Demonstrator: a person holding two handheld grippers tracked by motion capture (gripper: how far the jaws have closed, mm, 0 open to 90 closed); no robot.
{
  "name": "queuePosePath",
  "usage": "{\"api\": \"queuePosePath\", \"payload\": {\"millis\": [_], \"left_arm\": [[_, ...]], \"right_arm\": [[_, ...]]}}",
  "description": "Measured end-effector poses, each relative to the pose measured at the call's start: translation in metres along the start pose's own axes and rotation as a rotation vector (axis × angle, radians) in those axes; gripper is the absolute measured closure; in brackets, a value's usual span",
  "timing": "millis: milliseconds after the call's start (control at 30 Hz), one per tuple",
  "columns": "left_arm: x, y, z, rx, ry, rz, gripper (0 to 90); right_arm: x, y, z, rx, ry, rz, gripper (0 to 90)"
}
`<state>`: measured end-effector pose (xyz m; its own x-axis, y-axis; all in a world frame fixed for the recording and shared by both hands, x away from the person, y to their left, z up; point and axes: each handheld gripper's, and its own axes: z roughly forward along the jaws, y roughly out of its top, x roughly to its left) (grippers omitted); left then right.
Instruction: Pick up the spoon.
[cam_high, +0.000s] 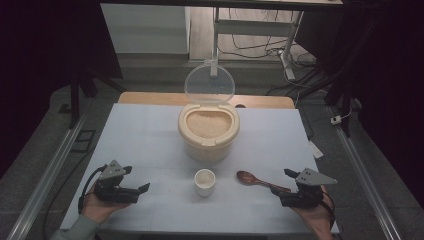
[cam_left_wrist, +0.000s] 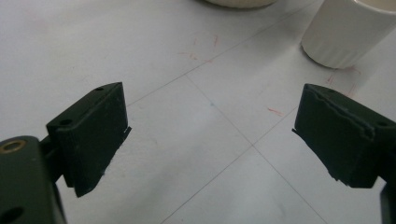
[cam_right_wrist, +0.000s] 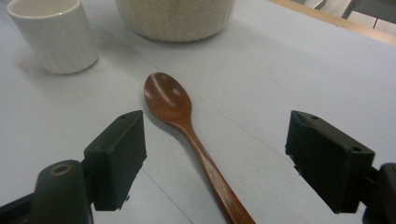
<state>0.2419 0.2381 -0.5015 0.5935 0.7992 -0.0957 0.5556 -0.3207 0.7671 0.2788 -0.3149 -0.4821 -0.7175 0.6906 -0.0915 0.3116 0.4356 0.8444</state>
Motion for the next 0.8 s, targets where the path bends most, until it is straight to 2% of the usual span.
{"api": "queuePosePath", "payload": {"millis": [500,667,800], "left_arm": [[-0.002,0.001,0.003,0.004,-0.008,0.013,10.3],[-0.002,0.002,0.004,0.01,-0.012,0.014,10.5],[-0.002,0.003,0.005,0.013,-0.015,0.016,10.6]], "right_arm": [[0.0,-0.002,0.0,0.01,-0.013,0.002,22.3],[0.002,0.003,-0.003,0.039,-0.017,-0.007,23.4],[0.001,0.013,-0.005,0.078,0.004,-0.017,24.1]]}}
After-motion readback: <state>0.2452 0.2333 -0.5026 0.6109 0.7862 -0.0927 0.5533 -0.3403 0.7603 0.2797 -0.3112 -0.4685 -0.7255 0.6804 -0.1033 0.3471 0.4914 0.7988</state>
